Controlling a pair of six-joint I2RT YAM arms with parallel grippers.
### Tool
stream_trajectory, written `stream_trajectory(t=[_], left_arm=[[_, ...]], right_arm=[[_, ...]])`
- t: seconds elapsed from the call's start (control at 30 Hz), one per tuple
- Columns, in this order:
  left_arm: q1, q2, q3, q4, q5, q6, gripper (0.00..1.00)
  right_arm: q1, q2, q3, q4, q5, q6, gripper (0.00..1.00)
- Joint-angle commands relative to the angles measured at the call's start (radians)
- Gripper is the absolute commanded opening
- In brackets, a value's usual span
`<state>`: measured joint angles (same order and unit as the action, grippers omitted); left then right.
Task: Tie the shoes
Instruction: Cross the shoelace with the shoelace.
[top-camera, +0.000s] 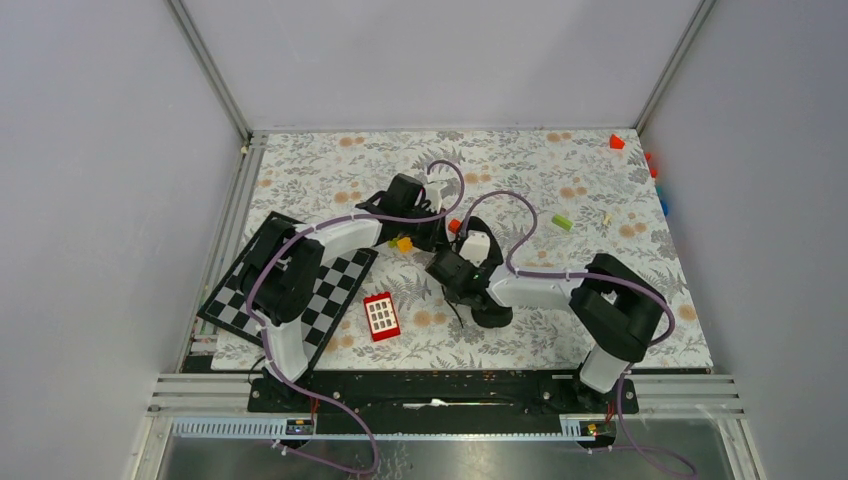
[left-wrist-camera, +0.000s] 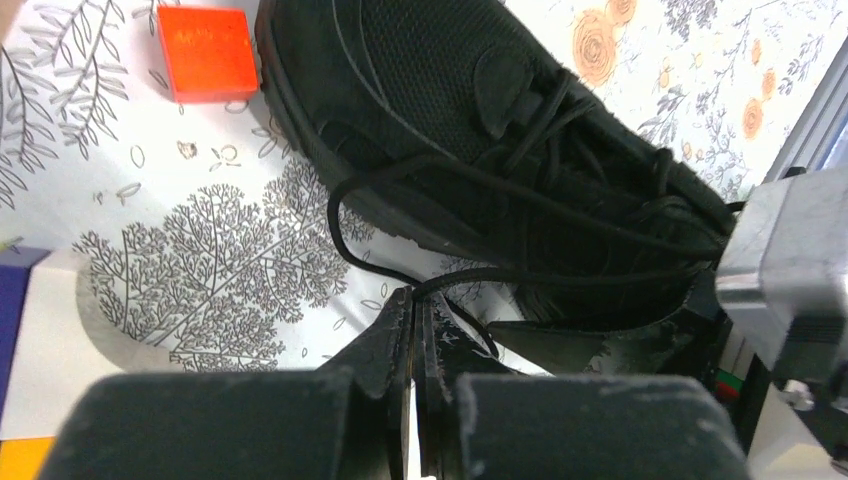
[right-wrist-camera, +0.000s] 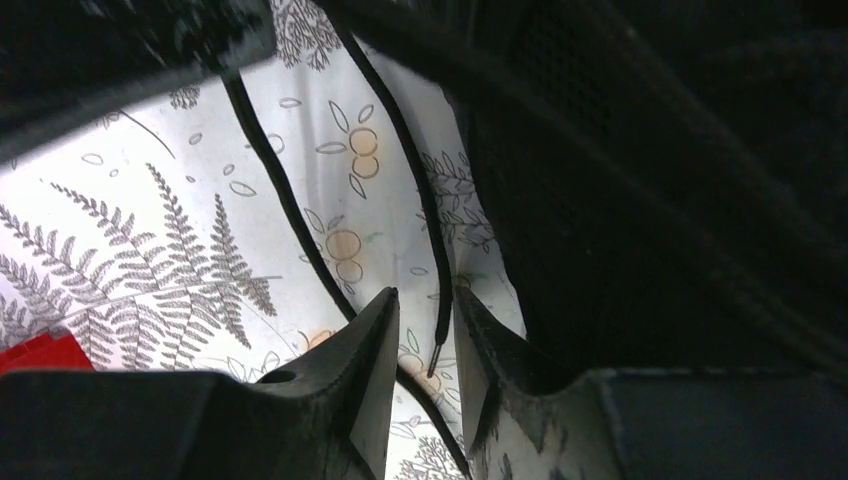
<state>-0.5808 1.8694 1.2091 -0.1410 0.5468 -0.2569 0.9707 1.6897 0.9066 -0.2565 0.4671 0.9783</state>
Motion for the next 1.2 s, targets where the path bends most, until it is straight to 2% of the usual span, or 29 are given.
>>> stream_trajectory(t=[0.0, 0.03, 0.1, 0.13, 0.17, 0.3, 0.5, 0.63, 0.8, 1.03, 1.17], left_arm=[[0.006, -0.060, -0.018, 0.033, 0.023, -0.008, 0.00], [0.006, -0.062, -0.018, 0.031, 0.021, -0.008, 0.00], [0.006, -0.065, -0.019, 0.026, 0.018, -0.006, 0.00], [0.006, -0.068, -0.019, 0.023, 0.015, -0.005, 0.00], [0.006, -0.068, -0.019, 0.024, 0.015, -0.007, 0.00], [0.007, -0.068, -0.021, 0.026, 0.014, -0.024, 0.00], [0.004, -0.101, -0.012, -0.004, -0.011, -0.073, 0.00], [-0.018, -0.150, -0.022, -0.030, -0.037, -0.098, 0.00], [-0.059, -0.182, -0.026, -0.075, -0.069, -0.102, 0.00], [-0.077, -0.242, -0.077, -0.095, -0.104, -0.106, 0.00], [-0.078, -0.249, -0.086, -0.106, -0.127, -0.100, 0.00]], right_arm=[[-0.006, 0.077, 0.012, -0.065, 0.057, 0.013, 0.33], [-0.006, 0.086, 0.014, -0.065, 0.055, 0.012, 0.33], [-0.006, 0.097, 0.009, -0.059, 0.050, 0.012, 0.26], [-0.006, 0.097, 0.004, -0.054, 0.048, 0.011, 0.10], [-0.006, 0.091, -0.004, -0.052, 0.049, 0.013, 0.00], [-0.006, 0.008, -0.042, -0.055, 0.067, 0.013, 0.00], [-0.006, -0.297, -0.103, -0.089, 0.099, -0.061, 0.00], [-0.006, -0.448, -0.109, -0.108, 0.039, -0.142, 0.00], [-0.006, -0.538, -0.087, -0.144, -0.057, -0.180, 0.00], [-0.019, -0.642, -0.013, -0.161, 0.031, -0.269, 0.00], [-0.104, -0.646, 0.046, -0.151, -0.020, -0.315, 0.00]])
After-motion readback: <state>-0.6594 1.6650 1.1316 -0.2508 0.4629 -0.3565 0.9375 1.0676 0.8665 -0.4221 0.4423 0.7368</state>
